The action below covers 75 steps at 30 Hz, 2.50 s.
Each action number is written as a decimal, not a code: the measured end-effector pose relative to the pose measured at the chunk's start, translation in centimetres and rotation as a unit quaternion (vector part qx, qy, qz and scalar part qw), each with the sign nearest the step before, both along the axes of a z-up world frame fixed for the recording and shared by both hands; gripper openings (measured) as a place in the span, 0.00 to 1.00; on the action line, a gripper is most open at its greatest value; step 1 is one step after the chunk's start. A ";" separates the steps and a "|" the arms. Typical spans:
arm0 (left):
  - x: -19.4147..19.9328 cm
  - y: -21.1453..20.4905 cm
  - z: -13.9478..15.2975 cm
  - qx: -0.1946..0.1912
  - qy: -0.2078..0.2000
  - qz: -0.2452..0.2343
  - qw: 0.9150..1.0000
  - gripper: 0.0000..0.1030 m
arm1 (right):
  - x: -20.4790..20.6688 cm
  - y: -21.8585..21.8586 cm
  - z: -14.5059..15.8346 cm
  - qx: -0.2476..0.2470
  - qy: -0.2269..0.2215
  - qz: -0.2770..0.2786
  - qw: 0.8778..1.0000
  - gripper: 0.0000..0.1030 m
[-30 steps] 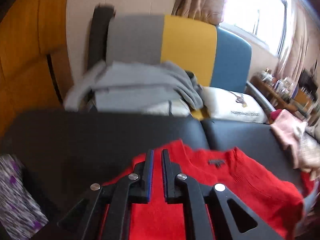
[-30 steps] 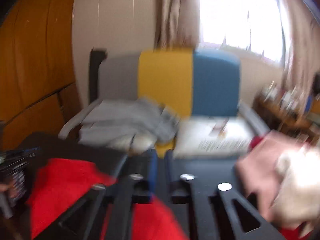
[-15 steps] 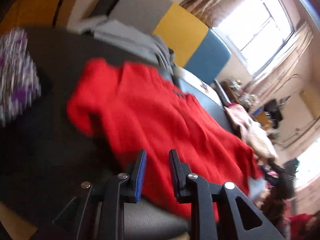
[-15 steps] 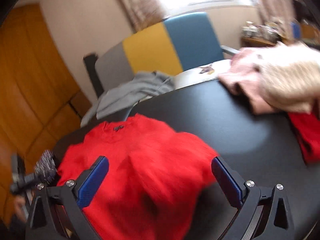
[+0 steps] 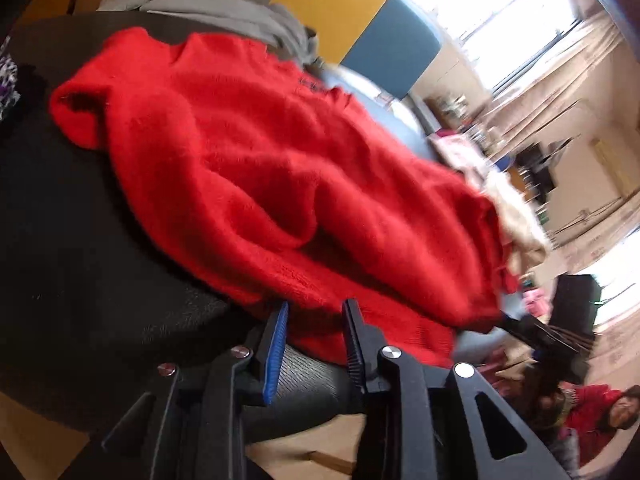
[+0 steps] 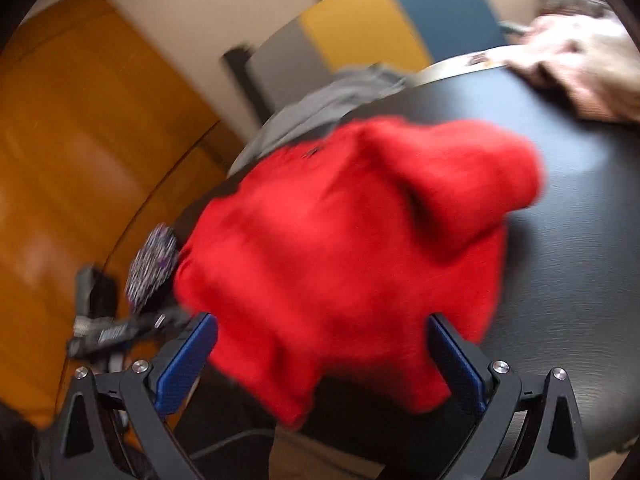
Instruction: Fold clothes
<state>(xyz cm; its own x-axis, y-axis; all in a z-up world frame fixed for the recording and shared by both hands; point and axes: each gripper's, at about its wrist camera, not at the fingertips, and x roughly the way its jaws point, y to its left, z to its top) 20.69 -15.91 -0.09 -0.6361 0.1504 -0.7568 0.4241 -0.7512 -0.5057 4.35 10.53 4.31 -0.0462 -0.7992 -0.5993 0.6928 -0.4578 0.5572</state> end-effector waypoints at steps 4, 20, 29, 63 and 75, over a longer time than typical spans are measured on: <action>-1.5 0.3 0.6 -0.050 -0.010 -0.002 0.999 0.09 | -0.1 -1.6 -1.4 -0.014 -0.058 0.045 0.997 1.00; 9.1 -12.5 11.5 -0.024 0.161 0.127 0.978 0.04 | -3.5 3.2 1.9 -0.275 -0.251 0.079 0.925 1.00; -0.4 0.1 5.1 -0.057 0.083 -0.127 0.987 0.06 | -3.1 2.1 -2.3 -0.159 -0.274 0.029 0.948 1.00; -2.4 0.3 -1.2 -0.032 -0.033 -0.231 0.972 0.01 | -4.8 2.1 0.9 -0.060 -0.131 0.041 0.989 1.00; -2.0 -0.4 -0.4 -0.091 -0.071 -0.209 0.971 0.01 | 0.9 -8.2 -0.8 -0.155 -0.333 0.279 0.887 1.00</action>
<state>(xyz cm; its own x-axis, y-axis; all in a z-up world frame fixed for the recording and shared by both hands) 18.68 -16.31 -0.50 -0.4353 0.2290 -0.8707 0.1185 -0.9441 -0.3076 5.30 2.38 3.51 0.6904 -0.7174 -0.0929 0.2340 0.0999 0.9671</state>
